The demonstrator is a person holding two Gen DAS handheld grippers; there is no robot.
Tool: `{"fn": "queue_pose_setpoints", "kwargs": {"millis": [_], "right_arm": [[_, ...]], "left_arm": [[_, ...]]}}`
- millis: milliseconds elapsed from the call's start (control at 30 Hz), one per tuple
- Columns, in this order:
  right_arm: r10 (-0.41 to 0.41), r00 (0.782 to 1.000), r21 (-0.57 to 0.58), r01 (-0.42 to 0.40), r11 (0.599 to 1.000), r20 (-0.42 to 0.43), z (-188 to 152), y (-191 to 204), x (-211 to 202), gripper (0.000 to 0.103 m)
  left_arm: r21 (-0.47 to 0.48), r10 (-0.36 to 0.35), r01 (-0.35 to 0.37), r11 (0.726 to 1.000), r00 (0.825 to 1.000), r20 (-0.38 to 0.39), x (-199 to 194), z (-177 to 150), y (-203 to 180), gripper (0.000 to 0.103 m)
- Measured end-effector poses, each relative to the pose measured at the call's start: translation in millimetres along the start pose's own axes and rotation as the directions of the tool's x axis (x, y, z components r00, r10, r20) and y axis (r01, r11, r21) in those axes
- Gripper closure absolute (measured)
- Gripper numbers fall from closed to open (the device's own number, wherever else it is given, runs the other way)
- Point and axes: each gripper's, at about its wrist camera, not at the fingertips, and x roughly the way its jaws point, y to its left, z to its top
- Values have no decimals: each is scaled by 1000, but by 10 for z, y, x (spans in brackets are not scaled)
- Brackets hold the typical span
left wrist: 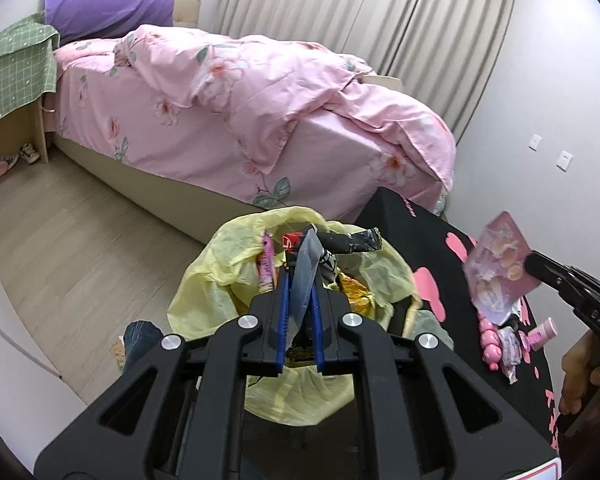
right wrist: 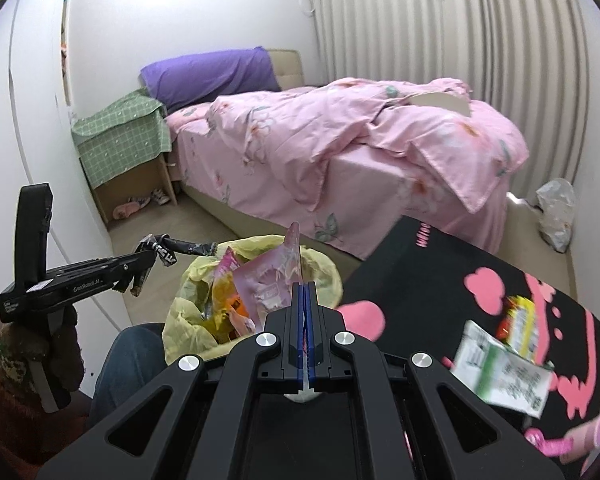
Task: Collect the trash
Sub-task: 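Lower the dark wrapper into the yellow bag and open the left tool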
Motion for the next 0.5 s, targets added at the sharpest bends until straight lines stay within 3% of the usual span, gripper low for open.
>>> {"fn": "queue_pose_setpoints", "kwargs": {"millis": [233, 500], "right_arm": [[-2, 999, -72, 0, 997, -35, 84, 122, 480, 99], [1, 997, -45, -4, 999, -72, 104, -48, 837, 99]], "left_arm": [[-36, -44, 44, 998, 999, -27, 243, -18, 119, 95], [-59, -110, 104, 993, 988, -104, 600, -52, 97, 95]]}}
